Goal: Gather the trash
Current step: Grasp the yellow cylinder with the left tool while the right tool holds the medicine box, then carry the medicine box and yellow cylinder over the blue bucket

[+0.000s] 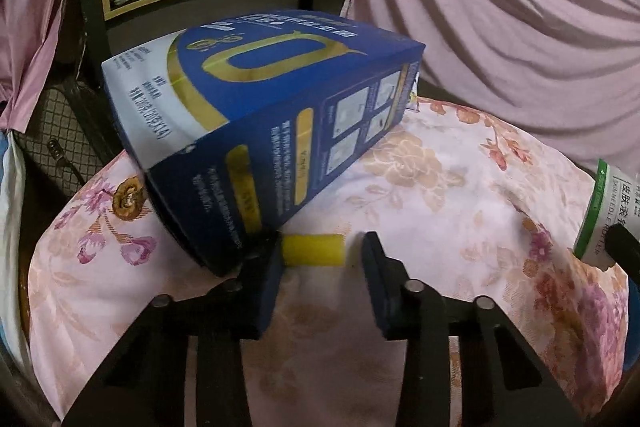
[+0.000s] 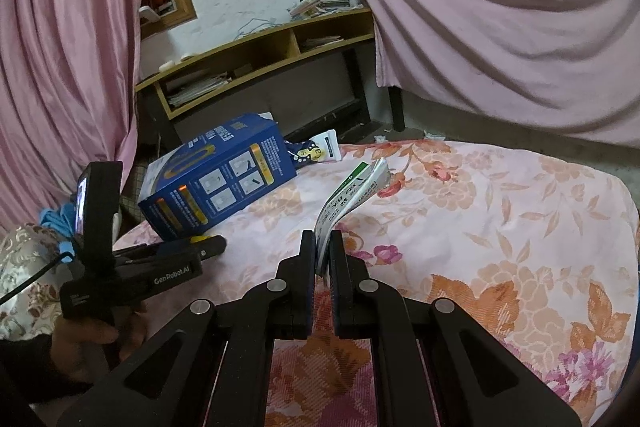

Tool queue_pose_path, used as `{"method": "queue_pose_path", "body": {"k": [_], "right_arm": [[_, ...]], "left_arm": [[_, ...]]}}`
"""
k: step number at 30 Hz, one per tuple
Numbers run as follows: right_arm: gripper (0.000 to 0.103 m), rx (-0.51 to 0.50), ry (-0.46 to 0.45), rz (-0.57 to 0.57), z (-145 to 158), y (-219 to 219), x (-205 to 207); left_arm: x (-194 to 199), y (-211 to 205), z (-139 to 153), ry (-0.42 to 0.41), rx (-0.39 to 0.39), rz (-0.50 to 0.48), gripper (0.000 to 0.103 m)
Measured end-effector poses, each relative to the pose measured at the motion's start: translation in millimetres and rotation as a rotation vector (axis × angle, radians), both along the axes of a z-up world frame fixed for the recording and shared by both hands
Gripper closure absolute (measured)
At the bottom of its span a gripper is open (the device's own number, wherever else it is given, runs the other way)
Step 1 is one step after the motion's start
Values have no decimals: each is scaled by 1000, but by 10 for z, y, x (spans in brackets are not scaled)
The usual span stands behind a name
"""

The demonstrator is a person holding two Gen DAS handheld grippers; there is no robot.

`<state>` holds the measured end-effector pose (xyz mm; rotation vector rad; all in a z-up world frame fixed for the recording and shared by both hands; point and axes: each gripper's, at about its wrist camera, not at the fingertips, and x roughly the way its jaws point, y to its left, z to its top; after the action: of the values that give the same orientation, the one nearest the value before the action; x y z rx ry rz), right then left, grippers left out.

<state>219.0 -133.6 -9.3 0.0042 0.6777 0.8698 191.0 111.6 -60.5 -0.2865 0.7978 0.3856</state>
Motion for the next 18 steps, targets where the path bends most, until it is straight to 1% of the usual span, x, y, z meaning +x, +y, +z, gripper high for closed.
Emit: {"method": "queue_pose_path", "body": {"k": [2,5,9,11,13,15,18], "right_arm": [[99,3,3,-3,-1,-3,-1],[99,10,-2,-14,8,-47,-8],[99,26,-41,-41,53,-142,-51],[99,32,-78,-61,94,-202,-91],[99,39,-143,-93,164,-296,-169],[99,50,-201,-121,239,-399,-228],[99,80,-298,-174,381,-609,-338]], "left_arm": [[-1,-8,-2,4,14,-3,79],[9,-44,0,-2,25,-25,79],[-40,-120,65,-57,20,-70,79],[-74,-186,137,-99,13,-90,79],[-113,-288,253,-159,10,-116,79],[-133,-403,386,-216,20,-147,79],[-170,-651,639,-325,46,-205,79]]}}
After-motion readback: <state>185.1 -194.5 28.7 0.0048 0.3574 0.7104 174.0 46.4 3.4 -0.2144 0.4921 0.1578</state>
